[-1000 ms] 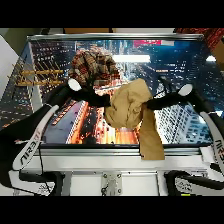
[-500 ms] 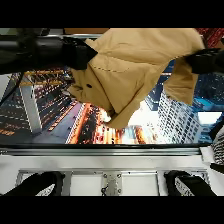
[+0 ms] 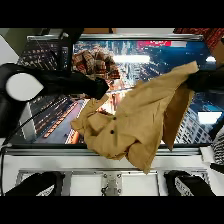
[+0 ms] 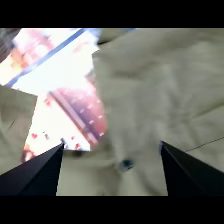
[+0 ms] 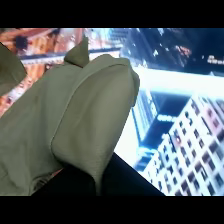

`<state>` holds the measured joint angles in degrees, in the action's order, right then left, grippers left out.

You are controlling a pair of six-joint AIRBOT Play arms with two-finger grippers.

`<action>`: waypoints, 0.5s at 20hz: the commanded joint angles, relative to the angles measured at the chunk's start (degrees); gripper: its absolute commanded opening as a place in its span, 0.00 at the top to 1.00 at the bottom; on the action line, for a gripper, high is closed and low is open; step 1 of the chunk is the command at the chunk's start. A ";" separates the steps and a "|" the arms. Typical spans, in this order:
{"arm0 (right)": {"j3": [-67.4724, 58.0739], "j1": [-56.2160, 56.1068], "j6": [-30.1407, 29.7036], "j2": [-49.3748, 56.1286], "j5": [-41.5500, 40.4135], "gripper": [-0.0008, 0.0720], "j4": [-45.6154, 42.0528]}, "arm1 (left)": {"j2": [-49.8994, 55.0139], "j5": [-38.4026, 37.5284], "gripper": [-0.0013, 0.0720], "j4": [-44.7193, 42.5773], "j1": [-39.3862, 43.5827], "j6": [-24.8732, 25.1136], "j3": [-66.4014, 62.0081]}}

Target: Fold the clothes and pants, and hang the long-sleeved shirts on hangers.

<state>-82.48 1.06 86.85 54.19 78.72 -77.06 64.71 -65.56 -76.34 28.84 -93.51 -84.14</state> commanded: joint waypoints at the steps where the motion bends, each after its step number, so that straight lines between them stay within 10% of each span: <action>1: 6.62 0.04 0.33 2.97 0.57 0.97 -7.91 | 4.79 -0.02 0.12 0.04 -7.98 -2.58 6.84; 6: 7.82 -0.04 0.20 6.75 0.61 0.97 -7.19 | 14.71 2.47 0.12 12.17 -18.91 -1.16 18.18; 10: 7.82 -0.07 0.20 7.87 0.63 0.97 -7.17 | 23.43 2.80 0.12 27.10 -19.85 10.45 18.05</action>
<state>-74.96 1.04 87.02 61.08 79.18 -83.85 82.54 -63.05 -60.60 10.66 -90.63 -67.09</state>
